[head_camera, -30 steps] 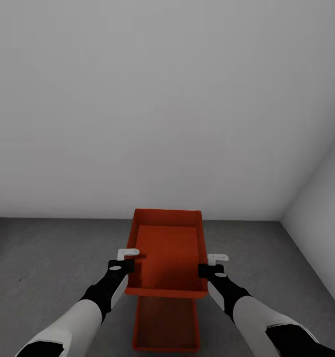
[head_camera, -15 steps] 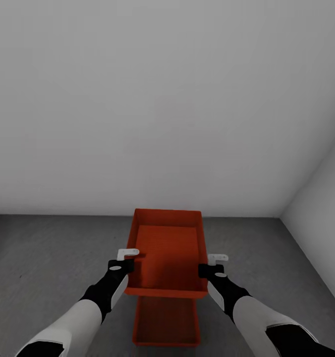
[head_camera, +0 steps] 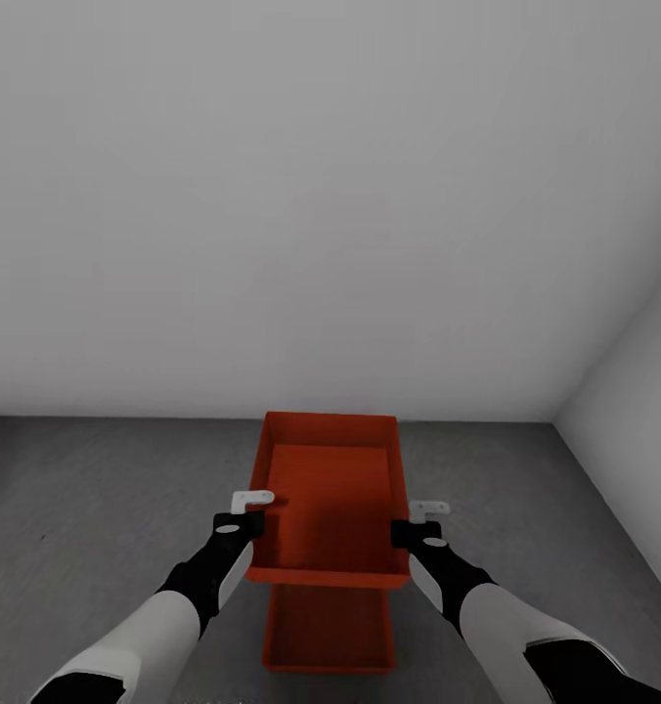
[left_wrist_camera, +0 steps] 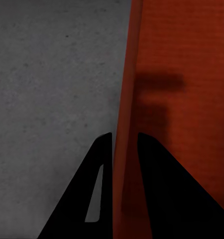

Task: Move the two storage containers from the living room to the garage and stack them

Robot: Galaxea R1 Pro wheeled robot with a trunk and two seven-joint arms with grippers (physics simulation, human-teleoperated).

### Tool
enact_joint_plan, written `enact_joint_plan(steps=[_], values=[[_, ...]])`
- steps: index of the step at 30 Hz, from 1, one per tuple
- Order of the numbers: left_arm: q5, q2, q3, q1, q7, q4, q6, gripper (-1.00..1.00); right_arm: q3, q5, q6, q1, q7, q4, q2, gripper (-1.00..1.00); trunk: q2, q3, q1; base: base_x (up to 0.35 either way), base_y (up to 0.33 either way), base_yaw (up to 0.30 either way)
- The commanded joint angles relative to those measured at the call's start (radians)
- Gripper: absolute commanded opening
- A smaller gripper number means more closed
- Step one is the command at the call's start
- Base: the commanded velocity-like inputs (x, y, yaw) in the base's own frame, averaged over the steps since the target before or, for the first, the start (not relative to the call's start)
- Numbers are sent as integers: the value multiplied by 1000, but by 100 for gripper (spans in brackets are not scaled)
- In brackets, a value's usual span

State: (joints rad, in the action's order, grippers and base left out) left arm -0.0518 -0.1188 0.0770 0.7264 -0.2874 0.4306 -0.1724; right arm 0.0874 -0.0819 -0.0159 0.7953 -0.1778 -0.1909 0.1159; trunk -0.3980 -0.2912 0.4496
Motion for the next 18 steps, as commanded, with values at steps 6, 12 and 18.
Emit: enact_joint_plan(steps=[6, 12, 18], values=[[0, 20, -31, 1, -26, 0, -10, -100, -9, 8, -3, 1, -6, -4, -22, -100, -2, -11, 0, 0, 0, 0], [0, 20, -31, 1, -26, 2, -10, -100, -10, 8, -3, 1, -6, -4, -22, -100, -2, -13, 0, 0, 0, 0], [0, 20, -30, 1, -26, 2, -10, -100, -11, 8, -3, 1, -7, -4, -22, -100, -2, -13, 0, 0, 0, 0]])
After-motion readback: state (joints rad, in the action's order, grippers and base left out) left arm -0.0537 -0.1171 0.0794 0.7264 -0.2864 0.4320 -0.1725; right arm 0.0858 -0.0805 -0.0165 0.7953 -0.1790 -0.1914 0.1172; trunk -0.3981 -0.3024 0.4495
